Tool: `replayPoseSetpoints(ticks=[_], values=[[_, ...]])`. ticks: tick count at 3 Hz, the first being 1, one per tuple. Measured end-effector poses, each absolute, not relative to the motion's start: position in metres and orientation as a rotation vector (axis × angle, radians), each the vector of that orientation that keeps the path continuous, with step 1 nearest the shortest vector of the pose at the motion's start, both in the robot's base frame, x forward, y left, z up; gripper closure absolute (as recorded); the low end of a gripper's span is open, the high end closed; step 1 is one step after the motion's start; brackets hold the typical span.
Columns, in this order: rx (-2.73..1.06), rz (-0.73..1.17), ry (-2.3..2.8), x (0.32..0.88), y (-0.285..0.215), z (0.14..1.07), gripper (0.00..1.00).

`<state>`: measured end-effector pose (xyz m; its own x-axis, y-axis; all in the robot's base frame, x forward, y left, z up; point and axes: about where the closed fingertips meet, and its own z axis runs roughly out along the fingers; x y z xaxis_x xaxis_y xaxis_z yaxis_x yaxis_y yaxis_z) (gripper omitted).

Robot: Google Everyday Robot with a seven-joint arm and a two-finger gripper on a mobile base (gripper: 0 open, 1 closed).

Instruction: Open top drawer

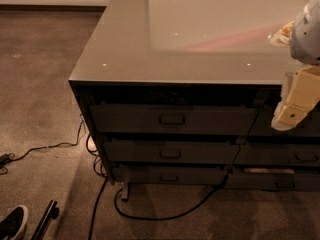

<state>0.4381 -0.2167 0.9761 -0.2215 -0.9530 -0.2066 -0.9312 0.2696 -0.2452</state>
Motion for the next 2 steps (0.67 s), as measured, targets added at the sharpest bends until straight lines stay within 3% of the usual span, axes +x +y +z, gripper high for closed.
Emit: replayPoseSetpoints(ticks=[2], values=[[-1.731,-0.072,2.219,0.4412,-0.2125,0.9680,0.00]])
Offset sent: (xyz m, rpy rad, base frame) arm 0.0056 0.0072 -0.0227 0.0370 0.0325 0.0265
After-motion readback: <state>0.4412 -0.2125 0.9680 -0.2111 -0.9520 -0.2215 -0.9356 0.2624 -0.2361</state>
